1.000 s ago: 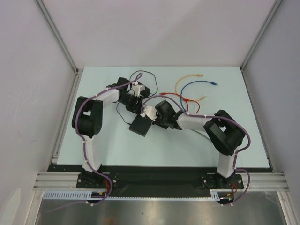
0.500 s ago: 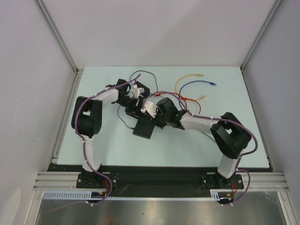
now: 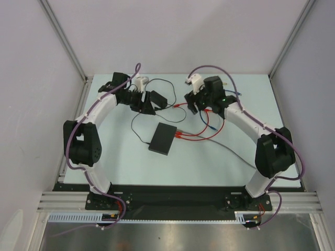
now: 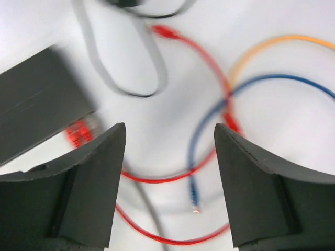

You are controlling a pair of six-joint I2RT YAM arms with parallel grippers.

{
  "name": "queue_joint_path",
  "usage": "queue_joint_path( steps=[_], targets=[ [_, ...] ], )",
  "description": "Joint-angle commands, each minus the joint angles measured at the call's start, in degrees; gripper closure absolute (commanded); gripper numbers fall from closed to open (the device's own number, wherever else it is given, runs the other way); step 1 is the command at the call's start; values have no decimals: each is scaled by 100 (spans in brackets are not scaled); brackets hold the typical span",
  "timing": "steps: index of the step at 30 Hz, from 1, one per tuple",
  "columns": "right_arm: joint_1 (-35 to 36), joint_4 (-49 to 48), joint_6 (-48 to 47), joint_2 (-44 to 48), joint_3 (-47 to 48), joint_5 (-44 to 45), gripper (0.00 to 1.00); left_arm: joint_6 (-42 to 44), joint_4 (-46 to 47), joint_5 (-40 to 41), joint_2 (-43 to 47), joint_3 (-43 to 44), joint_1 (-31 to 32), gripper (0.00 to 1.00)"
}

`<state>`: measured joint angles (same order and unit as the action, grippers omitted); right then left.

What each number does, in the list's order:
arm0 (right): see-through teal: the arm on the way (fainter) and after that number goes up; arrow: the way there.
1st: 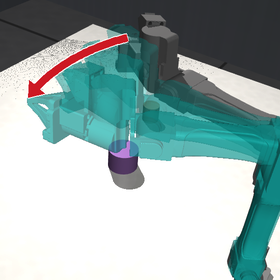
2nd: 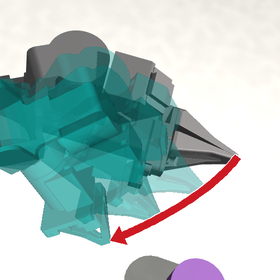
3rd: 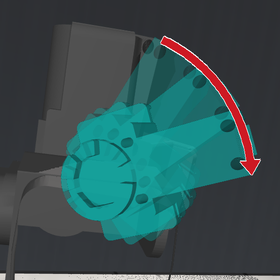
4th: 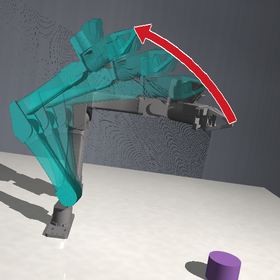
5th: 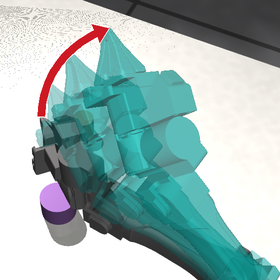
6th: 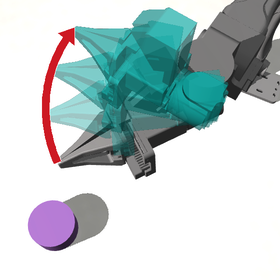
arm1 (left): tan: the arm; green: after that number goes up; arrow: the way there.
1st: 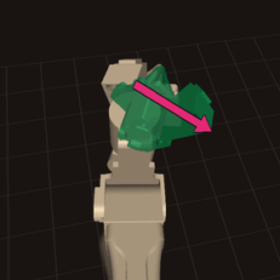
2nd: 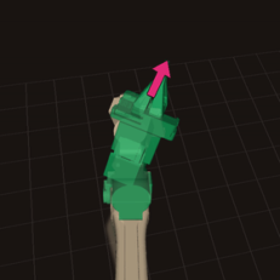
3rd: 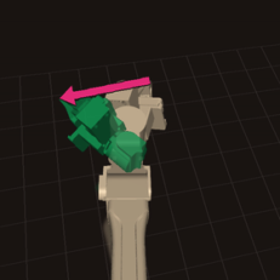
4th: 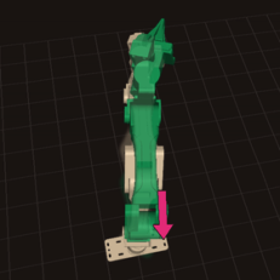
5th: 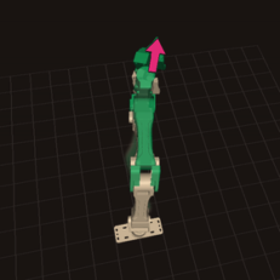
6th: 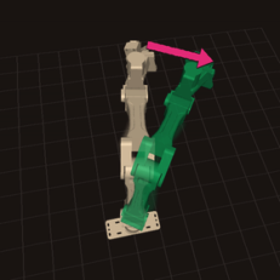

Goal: Insert the plug into the switch port

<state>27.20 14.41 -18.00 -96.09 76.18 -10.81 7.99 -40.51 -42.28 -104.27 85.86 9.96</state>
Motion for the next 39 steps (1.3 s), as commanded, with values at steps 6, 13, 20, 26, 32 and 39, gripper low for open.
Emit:
queue_joint_path(
  steps=[6, 13, 20, 26, 32, 39],
  targets=[
    [-1313, 817, 1102, -1323, 1565, 387, 40, -341, 781, -193, 346, 238, 6, 29],
    [-1534, 834, 1554, -2308, 2321, 649, 43, -500, 914, -166, 319, 211, 15, 29],
    [-1586, 703, 1738, -2651, 2313, 343, 43, -623, 1037, -263, 162, 141, 15, 29],
    [-1560, 96, 3293, -3098, 2426, 825, 39, -676, 1011, -237, 91, 150, 15, 28],
    [-1490, -78, 3803, -3521, 2744, 992, 41, -456, 773, -114, 82, 106, 6, 28],
    [-1498, -167, 4155, -3942, 3104, 853, 50, -474, 773, -70, 65, 27, -64, 28]
  ],
)
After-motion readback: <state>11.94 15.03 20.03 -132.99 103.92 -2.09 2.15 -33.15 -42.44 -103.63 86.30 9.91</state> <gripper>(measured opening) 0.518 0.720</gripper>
